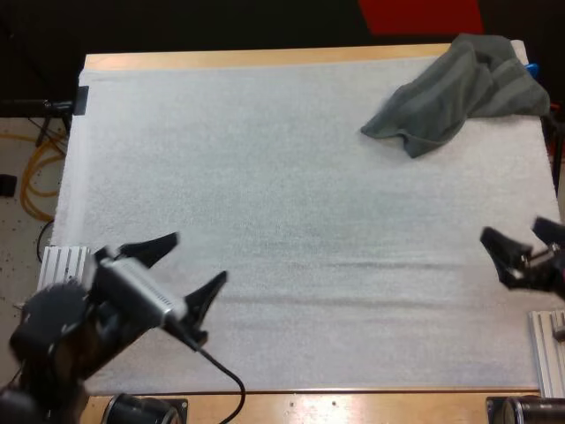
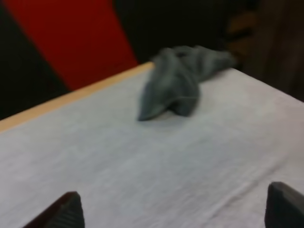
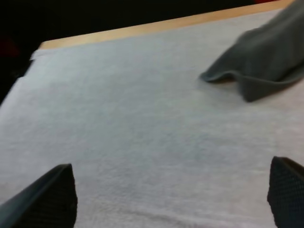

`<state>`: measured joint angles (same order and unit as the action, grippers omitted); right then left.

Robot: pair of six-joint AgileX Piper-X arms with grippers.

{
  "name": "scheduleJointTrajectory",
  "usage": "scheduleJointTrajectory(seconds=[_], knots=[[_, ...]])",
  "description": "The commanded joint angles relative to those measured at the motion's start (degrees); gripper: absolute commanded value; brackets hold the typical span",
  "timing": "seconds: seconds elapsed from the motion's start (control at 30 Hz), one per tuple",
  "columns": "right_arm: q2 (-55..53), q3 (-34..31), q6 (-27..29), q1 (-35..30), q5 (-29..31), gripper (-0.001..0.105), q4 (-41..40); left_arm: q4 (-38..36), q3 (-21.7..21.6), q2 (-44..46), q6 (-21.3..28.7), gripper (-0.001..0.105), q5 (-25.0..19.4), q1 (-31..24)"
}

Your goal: Pick towel from pile fold and stack

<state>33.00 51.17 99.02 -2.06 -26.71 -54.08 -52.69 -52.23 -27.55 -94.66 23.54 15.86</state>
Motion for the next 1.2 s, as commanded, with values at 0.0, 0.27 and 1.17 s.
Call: scheduleJointTrajectory(seconds=[0.0, 0.27, 1.17], knots=[[2.01, 1.14, 0.14, 0.18, -1.78, 0.079, 1.15, 0.51, -1.08, -1.62, 0.55, 0.074, 0.67, 1.85], [19.31, 4.58, -0.47, 6.04, 6.87, 0.079, 10.34, 4.62, -2.11, -9.83, 0.49, 0.074, 0.67, 8.76], [80.49, 26.64, -32.86, 7.10, 8.58, 0.079, 30.44, 5.45, -2.11, -13.46, -1.91, 0.074, 0.67, 8.82]])
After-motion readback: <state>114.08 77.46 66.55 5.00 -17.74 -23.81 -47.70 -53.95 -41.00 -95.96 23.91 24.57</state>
